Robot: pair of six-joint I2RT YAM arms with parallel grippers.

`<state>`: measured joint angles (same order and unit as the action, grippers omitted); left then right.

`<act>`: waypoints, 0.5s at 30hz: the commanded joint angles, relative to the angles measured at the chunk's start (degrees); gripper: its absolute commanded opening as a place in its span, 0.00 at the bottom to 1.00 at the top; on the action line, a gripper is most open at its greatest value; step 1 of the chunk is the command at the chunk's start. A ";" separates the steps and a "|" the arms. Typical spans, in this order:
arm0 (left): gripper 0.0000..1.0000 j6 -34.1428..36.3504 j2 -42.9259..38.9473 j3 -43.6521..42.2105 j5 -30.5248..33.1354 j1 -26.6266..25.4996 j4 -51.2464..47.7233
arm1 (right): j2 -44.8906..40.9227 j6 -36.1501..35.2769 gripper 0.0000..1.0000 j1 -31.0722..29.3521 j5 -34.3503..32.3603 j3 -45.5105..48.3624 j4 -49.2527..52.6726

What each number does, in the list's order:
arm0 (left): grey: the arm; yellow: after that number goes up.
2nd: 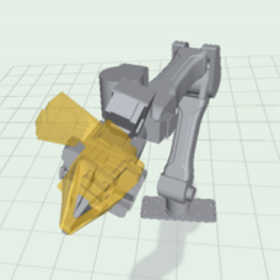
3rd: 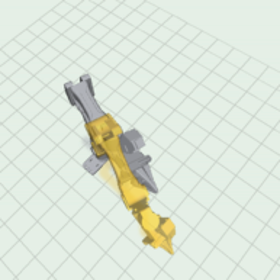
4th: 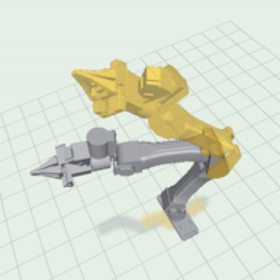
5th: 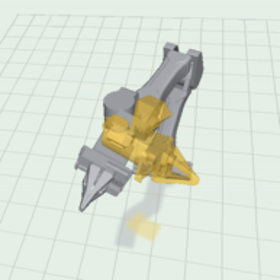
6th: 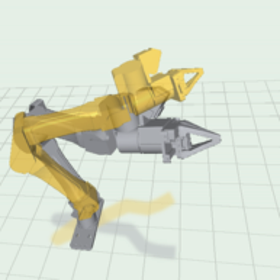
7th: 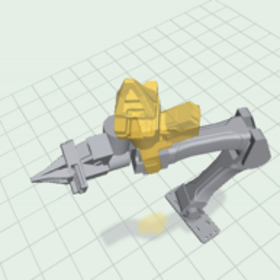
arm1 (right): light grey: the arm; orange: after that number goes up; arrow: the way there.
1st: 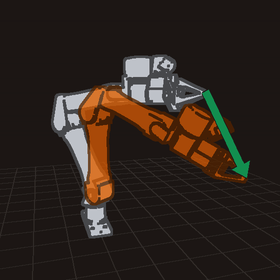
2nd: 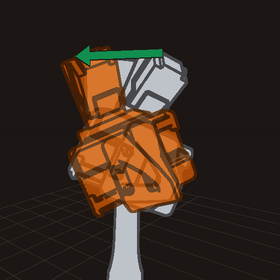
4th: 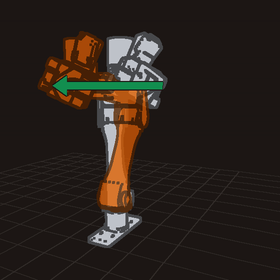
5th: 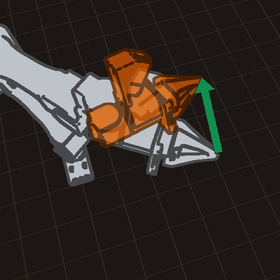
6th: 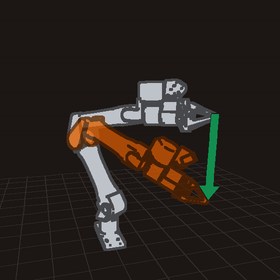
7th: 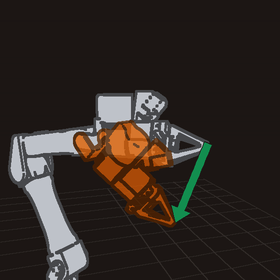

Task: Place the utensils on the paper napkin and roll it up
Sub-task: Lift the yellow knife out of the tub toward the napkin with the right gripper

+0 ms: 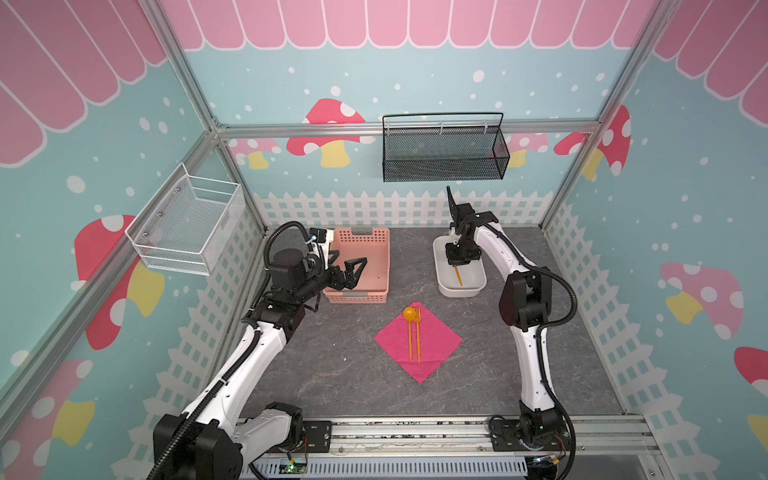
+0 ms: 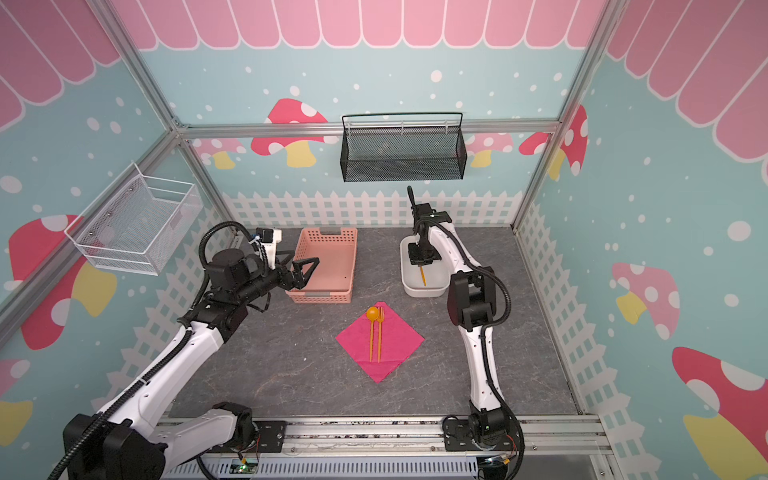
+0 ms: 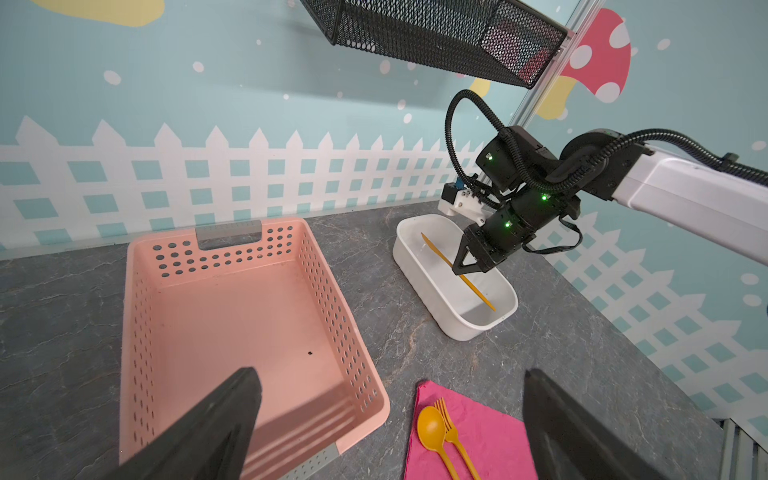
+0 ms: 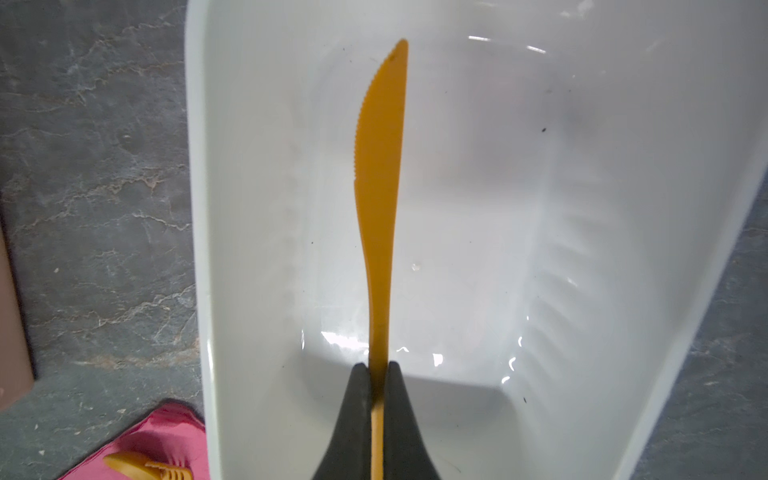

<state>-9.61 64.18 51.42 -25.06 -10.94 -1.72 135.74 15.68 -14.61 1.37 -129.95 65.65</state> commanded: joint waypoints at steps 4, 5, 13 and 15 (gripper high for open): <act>0.99 0.64 -0.64 0.43 0.52 0.15 -1.09 | -3.50 -1.97 0.04 -0.02 0.31 -0.77 4.78; 0.99 0.62 -0.64 0.43 0.54 0.17 -1.10 | -4.04 -2.06 0.04 -0.03 0.22 -0.30 4.96; 0.99 0.71 -0.66 0.61 0.84 0.18 -1.44 | -11.48 -2.43 0.04 -1.68 -0.67 9.92 3.16; 0.99 0.69 -0.68 0.57 0.81 0.15 -1.45 | -14.34 -2.32 0.04 -1.99 -0.59 13.80 1.74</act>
<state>-9.61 64.18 51.42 -25.02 -10.96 -1.96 125.54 14.55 -15.73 0.91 -119.39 67.42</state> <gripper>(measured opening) 0.994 0.067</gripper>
